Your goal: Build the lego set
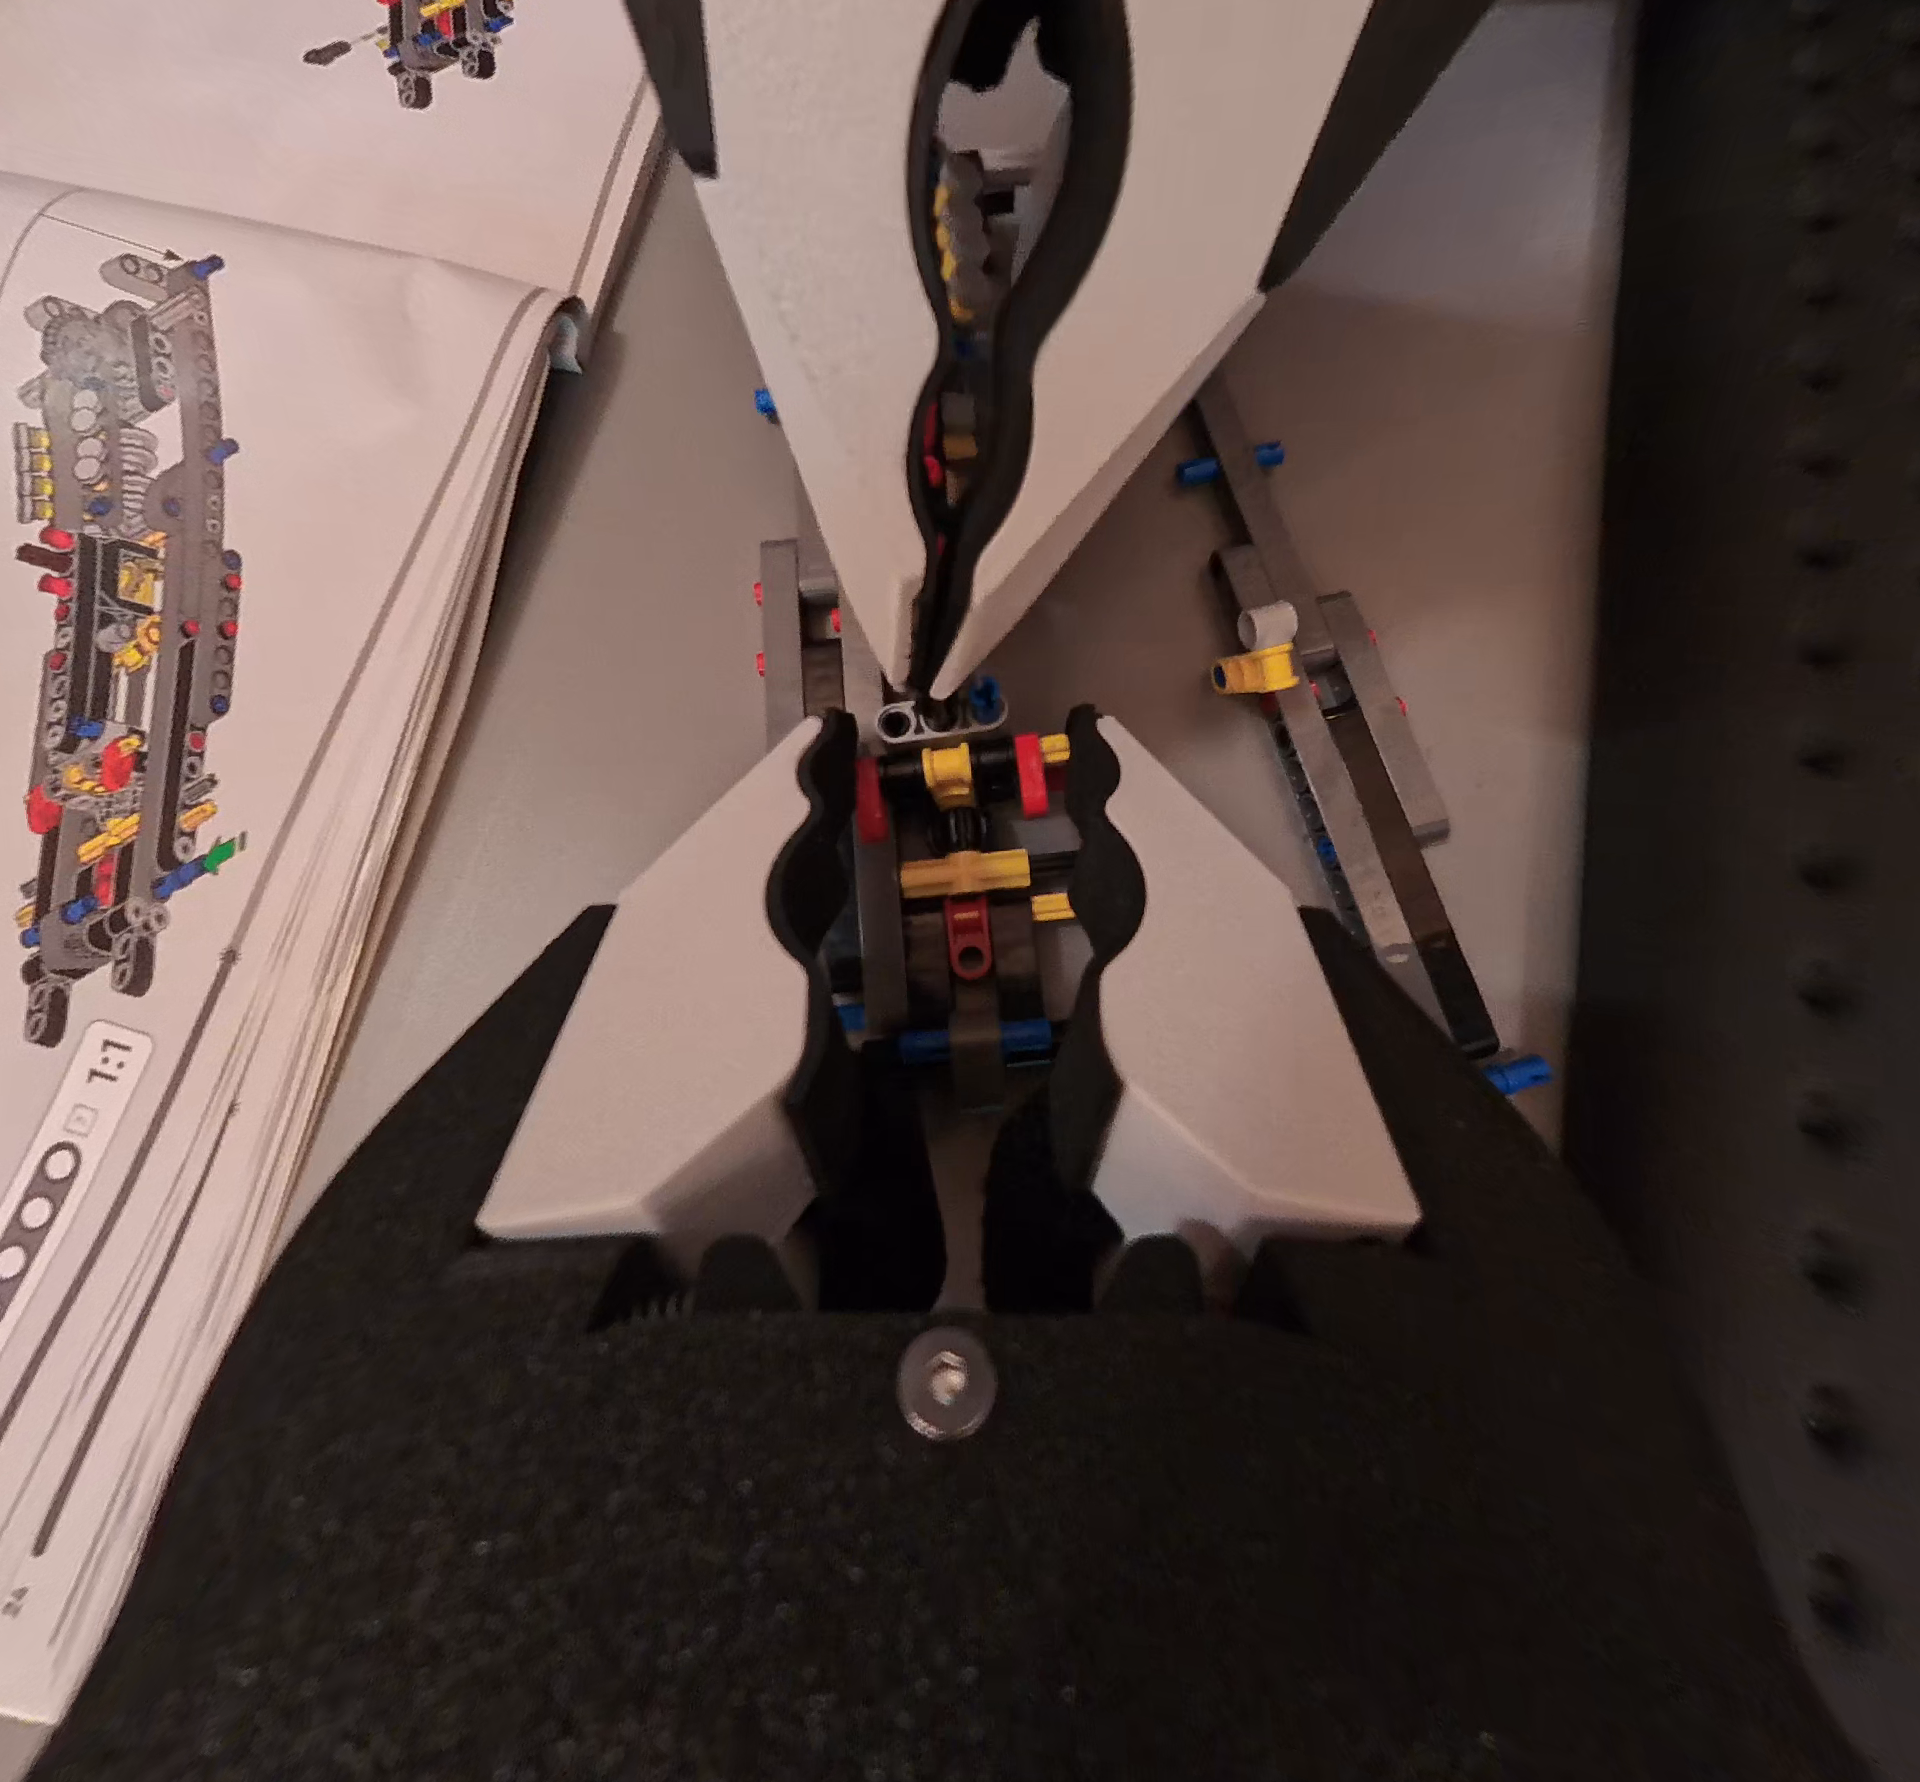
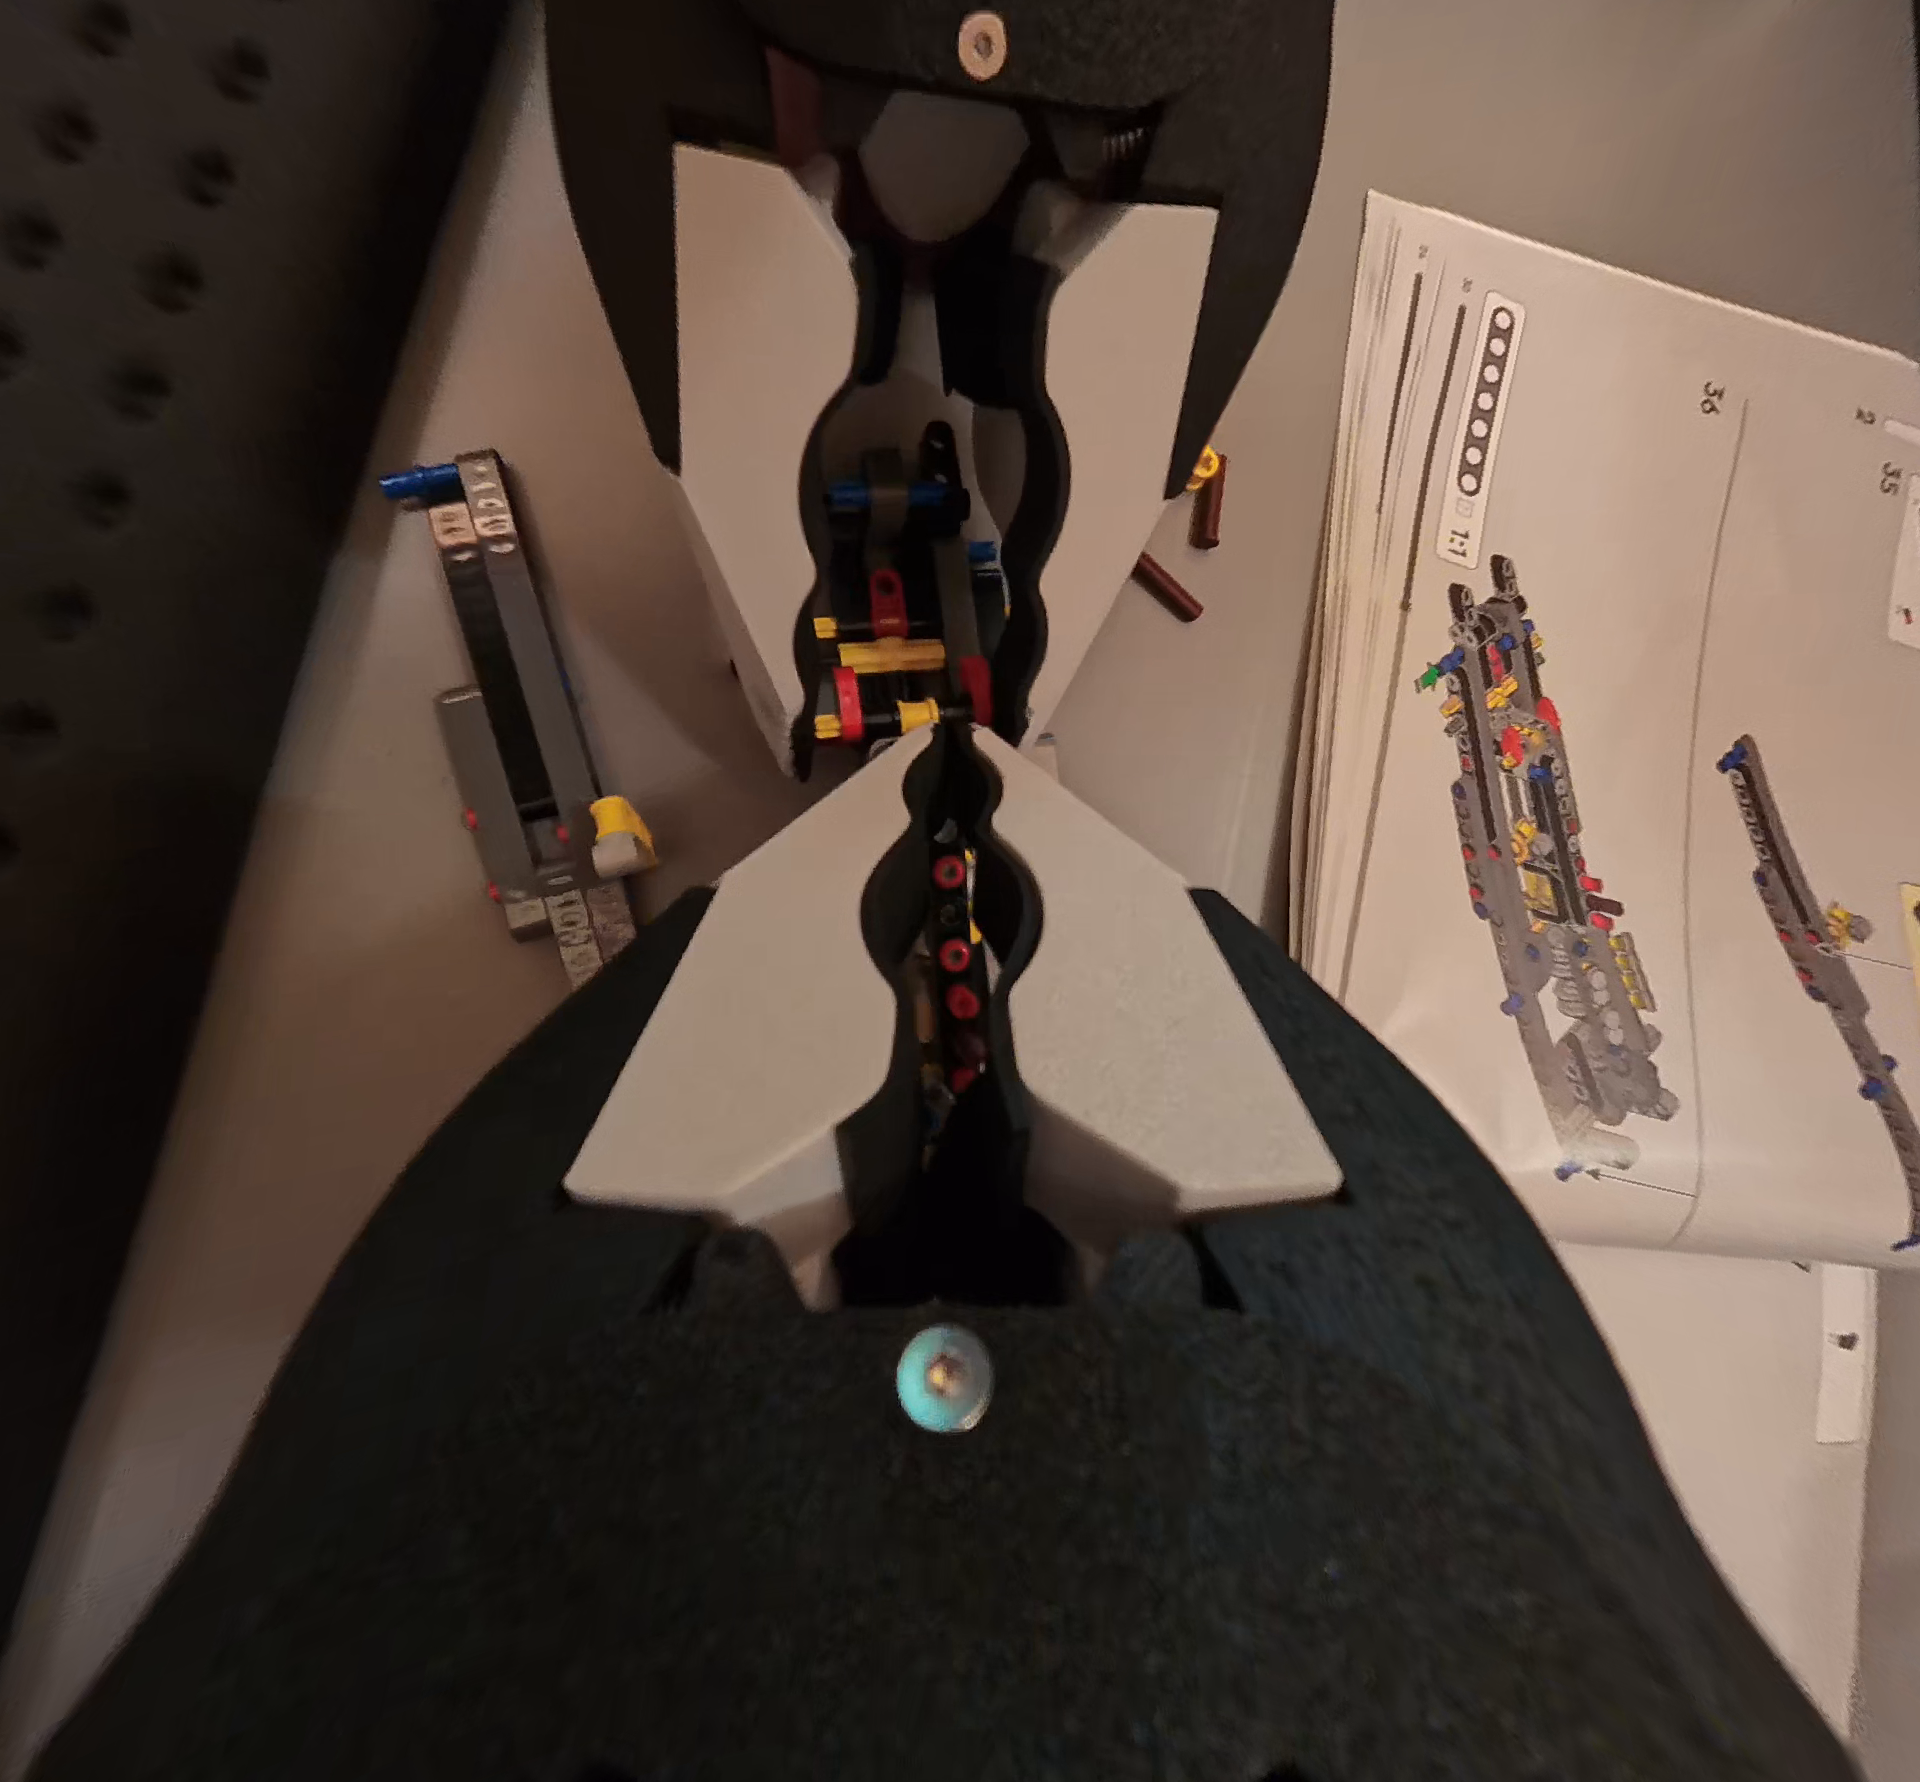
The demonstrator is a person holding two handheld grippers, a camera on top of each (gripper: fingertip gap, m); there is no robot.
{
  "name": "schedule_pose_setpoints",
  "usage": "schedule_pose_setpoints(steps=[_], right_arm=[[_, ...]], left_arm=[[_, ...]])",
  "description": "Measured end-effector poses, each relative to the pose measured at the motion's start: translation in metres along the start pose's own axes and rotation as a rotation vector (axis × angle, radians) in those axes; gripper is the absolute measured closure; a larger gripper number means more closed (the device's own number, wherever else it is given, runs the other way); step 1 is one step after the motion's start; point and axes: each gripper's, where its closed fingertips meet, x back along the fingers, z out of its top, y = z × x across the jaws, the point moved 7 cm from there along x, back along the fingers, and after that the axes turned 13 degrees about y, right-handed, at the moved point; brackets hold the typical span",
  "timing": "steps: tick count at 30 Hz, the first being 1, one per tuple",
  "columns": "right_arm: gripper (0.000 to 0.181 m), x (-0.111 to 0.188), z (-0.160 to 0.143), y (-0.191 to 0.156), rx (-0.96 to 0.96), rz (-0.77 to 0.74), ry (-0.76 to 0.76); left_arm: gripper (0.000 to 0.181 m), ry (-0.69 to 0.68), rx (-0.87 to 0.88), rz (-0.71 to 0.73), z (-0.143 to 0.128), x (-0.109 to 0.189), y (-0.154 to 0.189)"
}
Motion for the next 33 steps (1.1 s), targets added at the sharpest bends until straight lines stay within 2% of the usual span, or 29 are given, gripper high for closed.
schedule_pose_setpoints(steps=[7,12,14,17,20,26,31,33], right_arm=[[0.181,-0.004,-0.001,-0.005,0.065,-0.017,-0.056],[0.181,-0.003,-0.001,0.000,-0.017,-0.020,-0.046],[0.181,0.015,0.004,0.010,-0.046,-0.119,0.025],[0.181,0.042,0.007,0.013,-0.175,-0.138,0.101],[0.181,0.032,0.007,0.000,-0.166,-0.124,0.113],[0.181,-0.001,-0.003,-0.009,-0.146,-0.077,0.000],[0.181,0.000,-0.003,-0.010,-0.128,-0.096,-0.010],[0.181,0.014,0.001,-0.005,-0.132,-0.134,0.038]], left_arm=[[0.142,0.000,-0.002,-0.008,0.001,-0.001,0.001],[0.142,0.000,-0.005,-0.004,0.001,-0.001,0.001],[0.142,0.000,-0.005,-0.001,0.001,-0.001,0.002],[0.142,-0.001,-0.003,0.001,0.001,-0.001,0.002],[0.142,-0.002,-0.003,0.003,0.001,-0.001,0.002],[0.142,-0.004,-0.006,0.008,0.001,-0.001,0.002],[0.142,-0.008,-0.005,0.011,0.001,-0.001,0.002],[0.142,-0.007,-0.009,0.013,0.002,-0.001,0.002]])
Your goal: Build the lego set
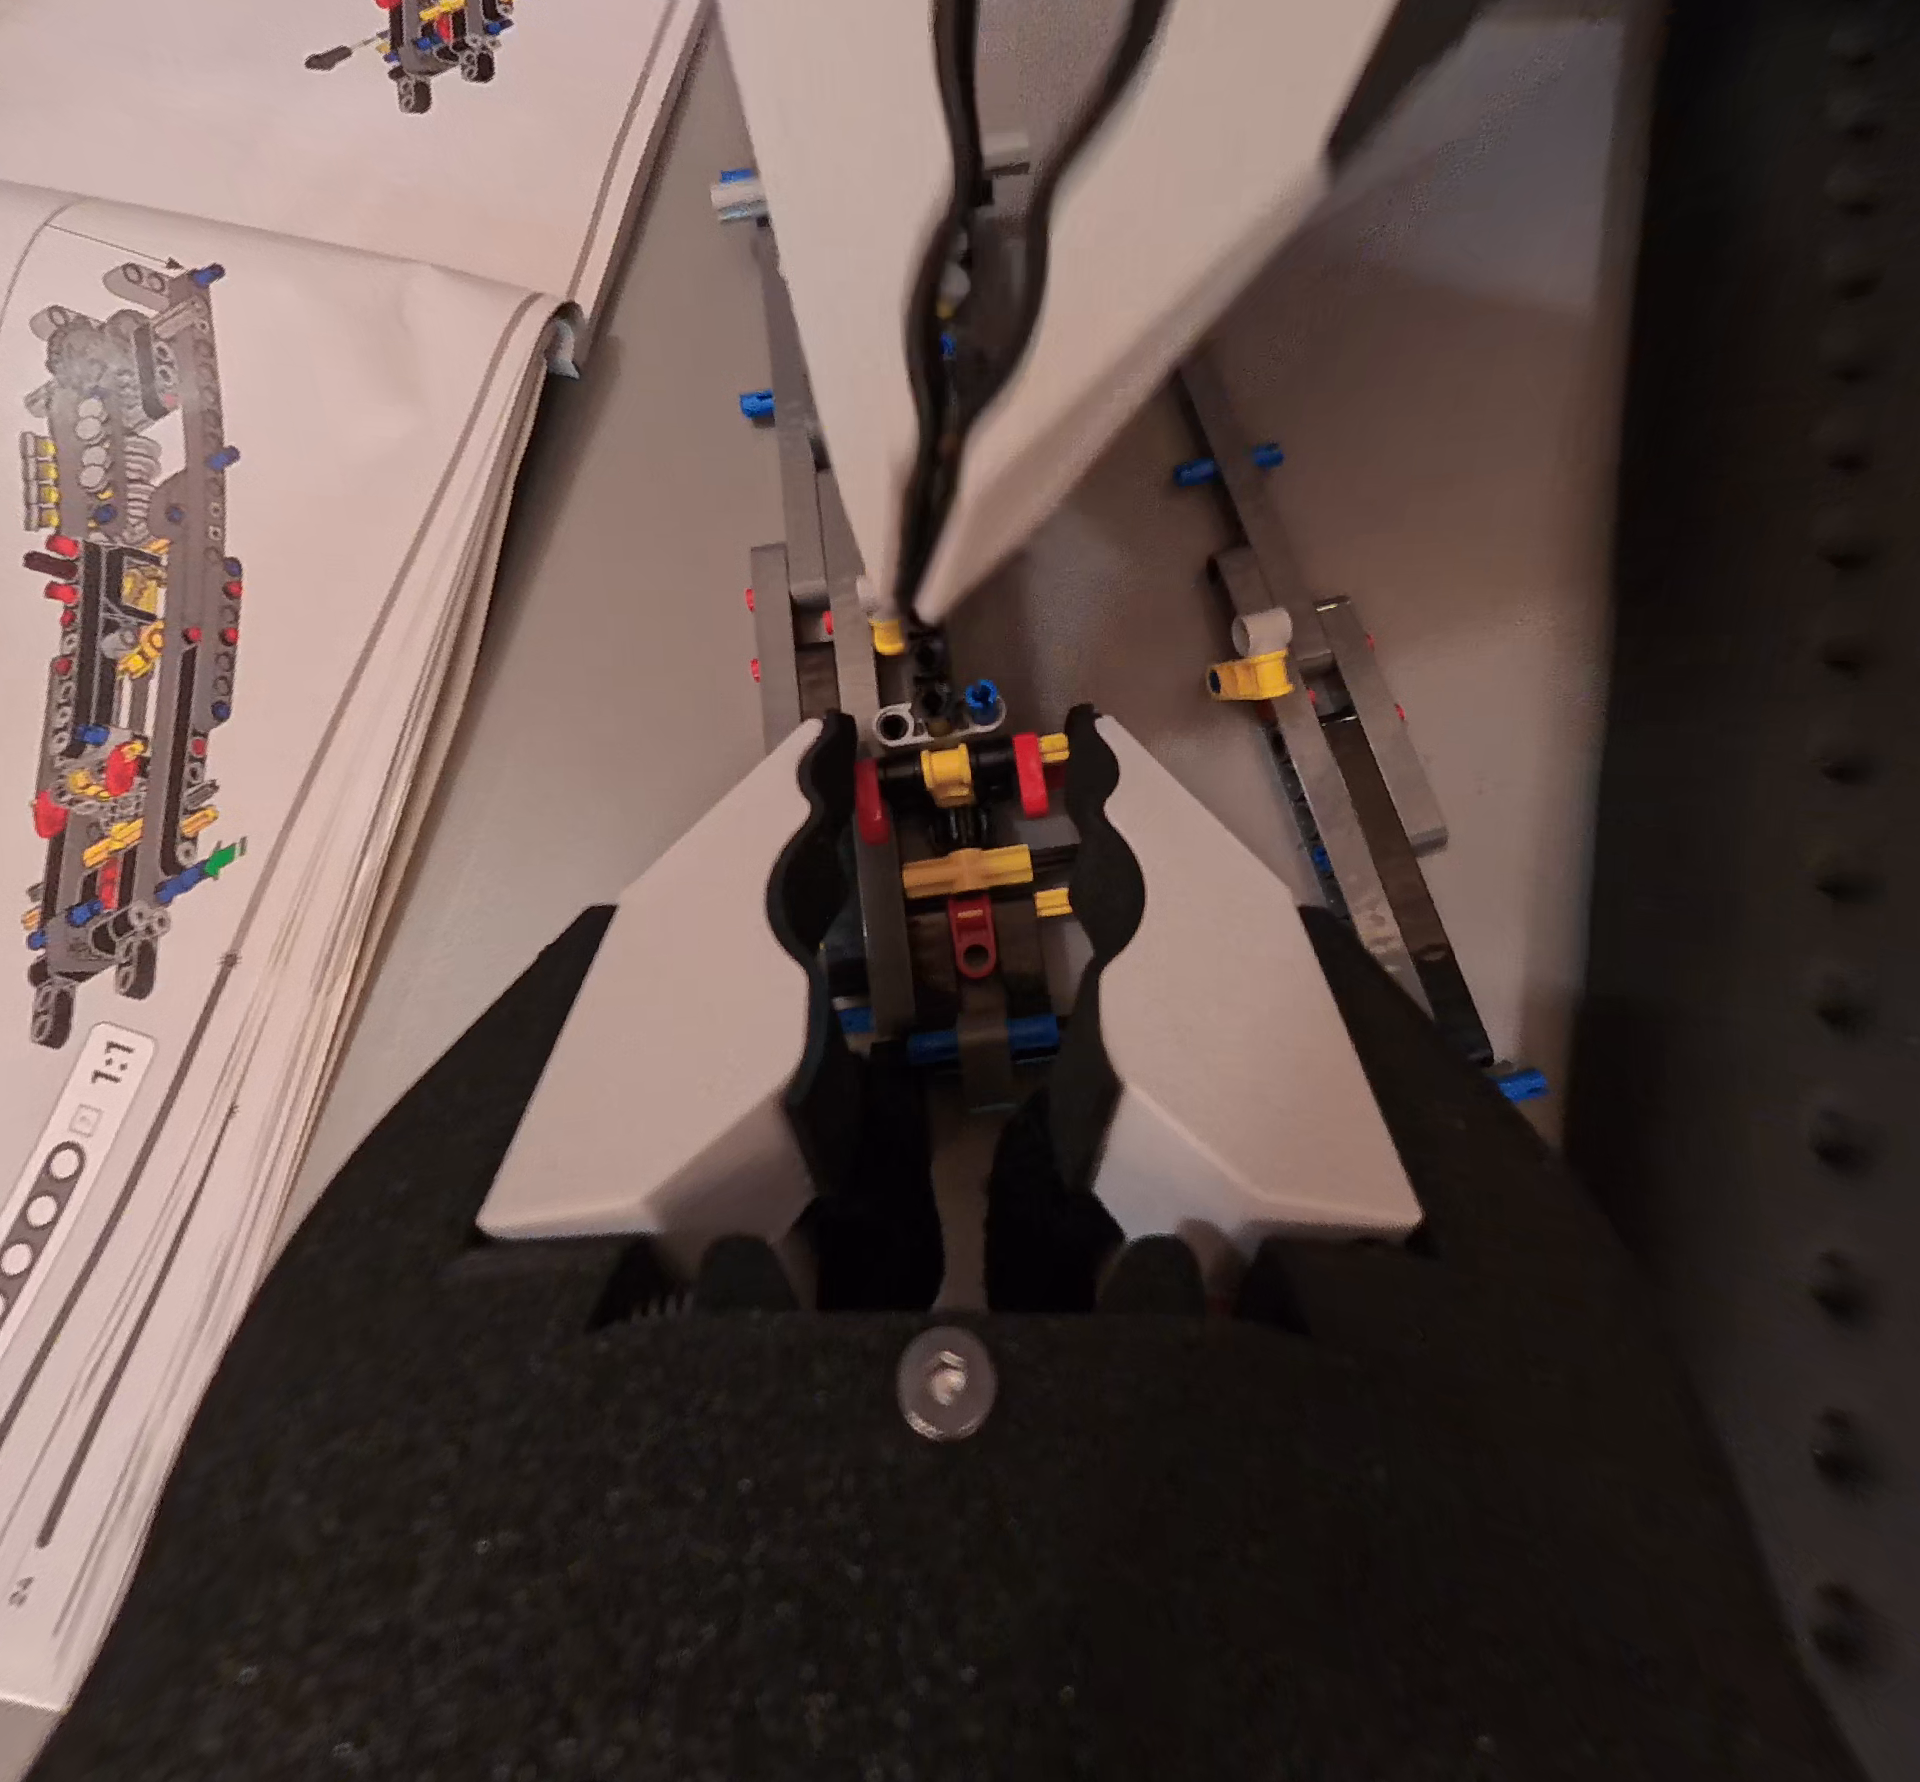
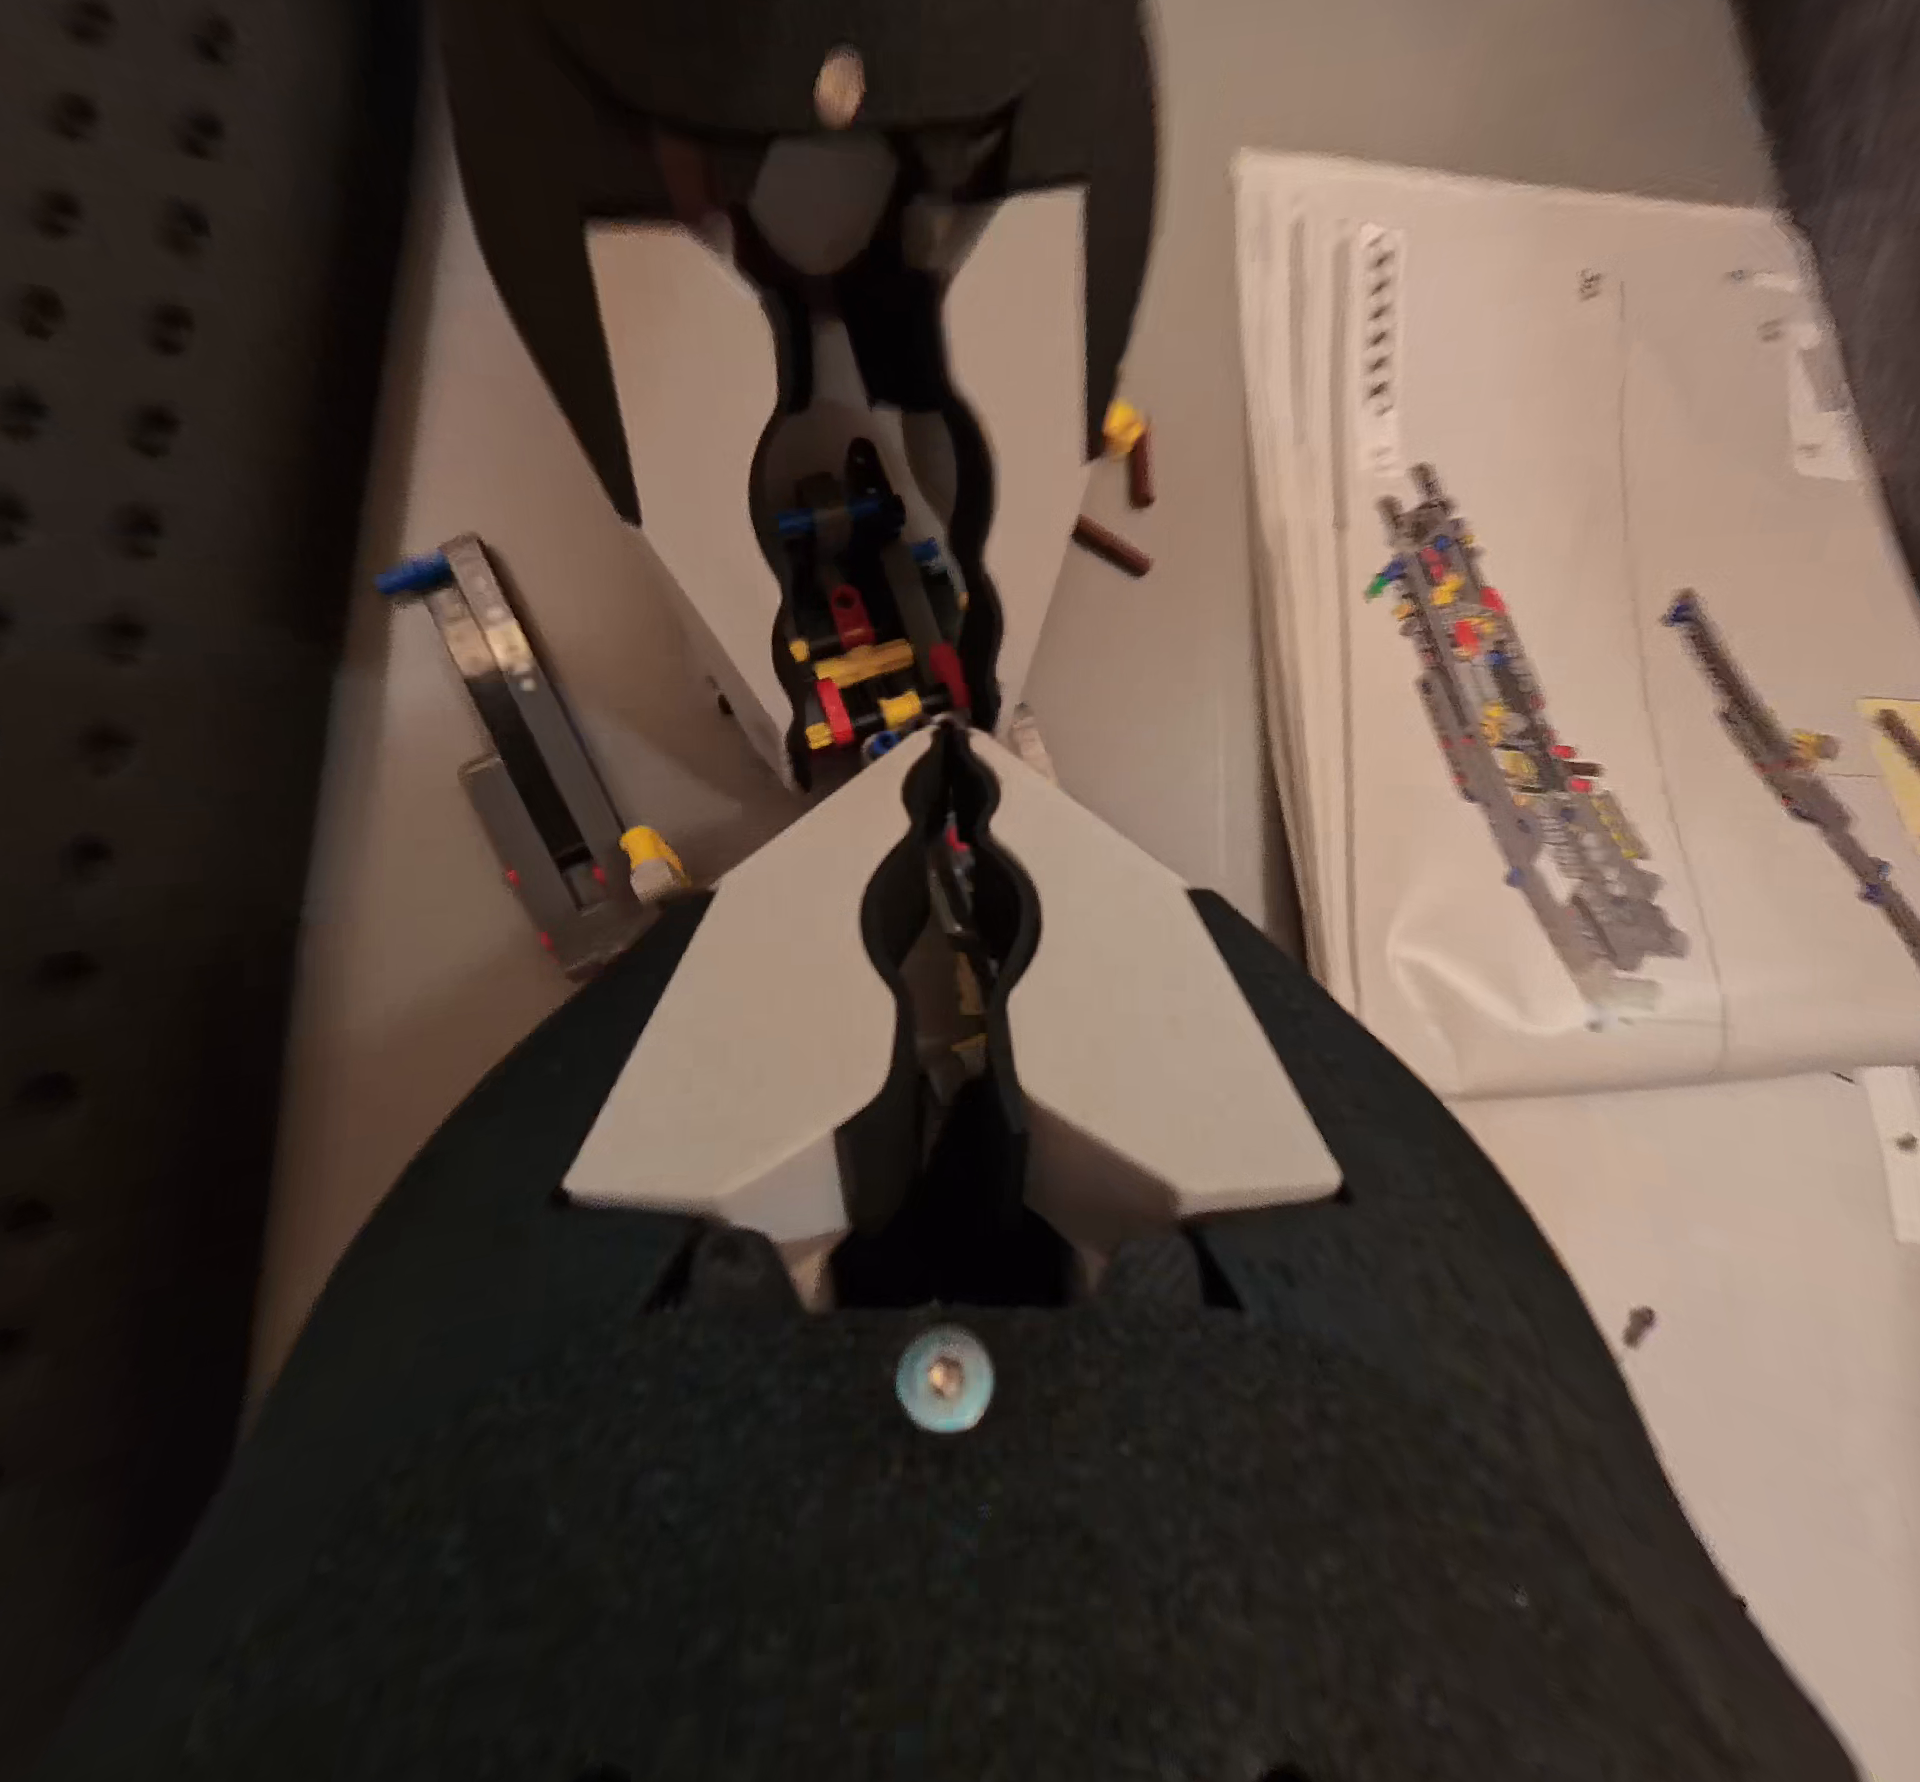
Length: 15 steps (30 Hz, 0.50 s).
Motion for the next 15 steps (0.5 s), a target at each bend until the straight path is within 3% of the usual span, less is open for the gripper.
schedule_pose_setpoints(steps=[3,8,15], right_arm=[[0.181,0.014,0.007,0.008,-0.032,-0.061,0.037],[0.181,-0.016,-0.004,-0.010,0.008,0.020,-0.050],[0.181,-0.015,-0.004,-0.007,-0.023,0.017,-0.044]], left_arm=[[0.142,0.000,0.003,-0.002,0.000,0.000,0.000],[0.142,0.001,0.002,0.000,0.000,0.000,0.000],[0.142,-0.002,-0.004,0.004,0.000,0.000,0.001]])
